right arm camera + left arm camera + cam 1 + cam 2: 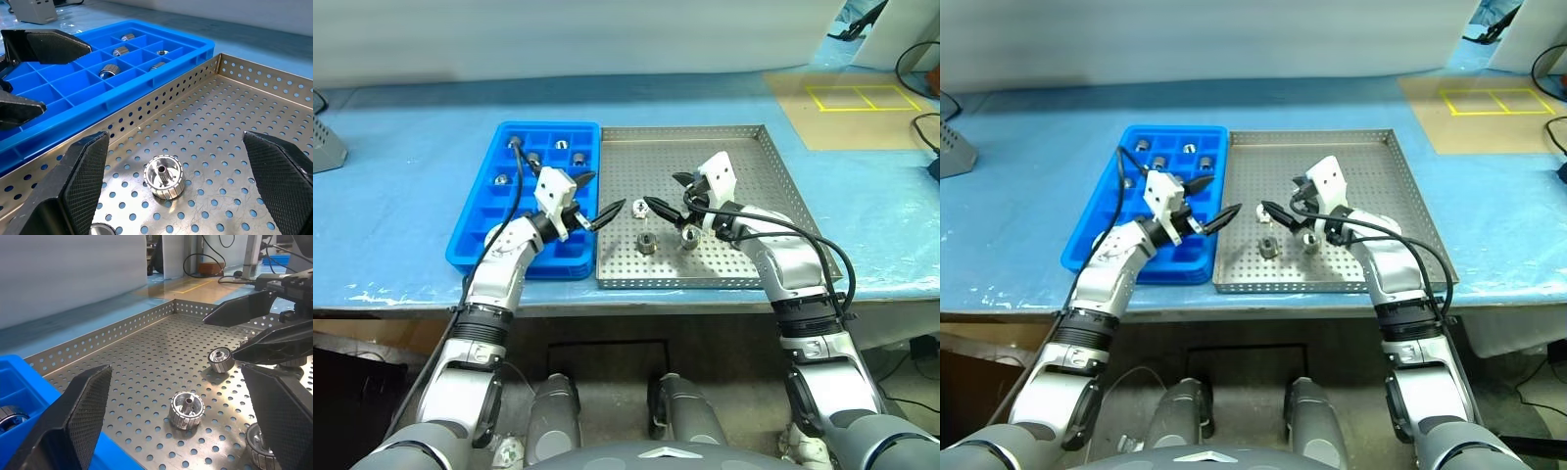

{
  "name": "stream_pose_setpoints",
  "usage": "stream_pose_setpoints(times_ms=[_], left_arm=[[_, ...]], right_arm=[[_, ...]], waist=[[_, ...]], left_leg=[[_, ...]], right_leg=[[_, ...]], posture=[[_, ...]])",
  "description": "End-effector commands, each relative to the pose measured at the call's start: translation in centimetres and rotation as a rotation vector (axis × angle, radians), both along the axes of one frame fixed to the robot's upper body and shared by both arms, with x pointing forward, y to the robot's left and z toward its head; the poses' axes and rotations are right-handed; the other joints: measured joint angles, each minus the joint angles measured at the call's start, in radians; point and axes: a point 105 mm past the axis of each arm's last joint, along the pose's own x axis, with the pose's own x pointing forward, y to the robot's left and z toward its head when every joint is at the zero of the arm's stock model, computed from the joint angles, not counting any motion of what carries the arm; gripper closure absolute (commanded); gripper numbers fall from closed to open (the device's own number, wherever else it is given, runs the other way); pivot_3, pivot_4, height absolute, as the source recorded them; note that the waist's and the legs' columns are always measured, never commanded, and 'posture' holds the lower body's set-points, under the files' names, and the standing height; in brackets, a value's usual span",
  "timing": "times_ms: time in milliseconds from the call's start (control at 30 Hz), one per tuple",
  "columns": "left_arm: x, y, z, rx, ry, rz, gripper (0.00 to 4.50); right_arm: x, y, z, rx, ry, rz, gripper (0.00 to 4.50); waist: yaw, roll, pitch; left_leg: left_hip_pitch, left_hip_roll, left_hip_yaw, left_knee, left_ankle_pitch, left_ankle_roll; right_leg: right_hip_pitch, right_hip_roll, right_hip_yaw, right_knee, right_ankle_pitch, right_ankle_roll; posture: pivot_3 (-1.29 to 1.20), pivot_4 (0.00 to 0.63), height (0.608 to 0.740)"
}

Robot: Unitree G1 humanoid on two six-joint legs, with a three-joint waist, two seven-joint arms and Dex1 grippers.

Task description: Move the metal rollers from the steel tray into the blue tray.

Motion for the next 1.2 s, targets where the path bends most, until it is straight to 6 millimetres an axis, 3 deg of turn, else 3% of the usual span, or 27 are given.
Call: stream_pose_setpoints(times_ms=[33, 433, 667, 1200], left_arm=[[0.0, -0.3, 1.4, 0.003, -0.048, -0.016, 0.00], [0.8, -0.4, 0.2, 0.019, -0.029, -0.027, 0.00], [1.1, -1.8, 1.1, 0.082, -0.026, -0.091, 0.00], [5.4, -4.5, 0.7, 0.446, 0.129, -0.223, 0.00]], right_arm=[[-0.4, 0.2, 1.6, 0.010, -0.063, 0.012, 0.01], [-0.3, -0.6, 1.7, 0.003, -0.070, -0.026, 0.01], [-0.7, -1.5, 1.7, 0.021, -0.064, -0.075, 0.01], [-2.0, -4.5, 1.8, 0.042, -0.078, -0.225, 0.01]], waist=[[0.000, 0.000, 0.000], [-0.003, 0.000, 0.000], [-0.003, 0.000, 0.000], [-0.033, 0.000, 0.000]], left_leg=[[0.000, 0.000, 0.000, 0.000, 0.000, 0.000], [0.000, 0.000, 0.000, 0.000, 0.000, 0.000], [0.000, 0.000, 0.000, 0.000, 0.000, 0.000], [-0.001, -0.002, 0.001, 0.001, -0.001, 0.002]], right_leg=[[0.000, 0.000, 0.000, 0.000, 0.000, 0.000], [0.000, 0.000, 0.000, 0.000, 0.000, 0.000], [0.000, 0.000, 0.000, 0.000, 0.000, 0.000], [0.001, 0.000, 0.001, -0.003, 0.000, 0.001]], posture=[[-0.21, 0.150, 0.740], [-0.24, 0.150, 0.740], [-0.32, 0.150, 0.740], [-0.45, 0.150, 0.740]])
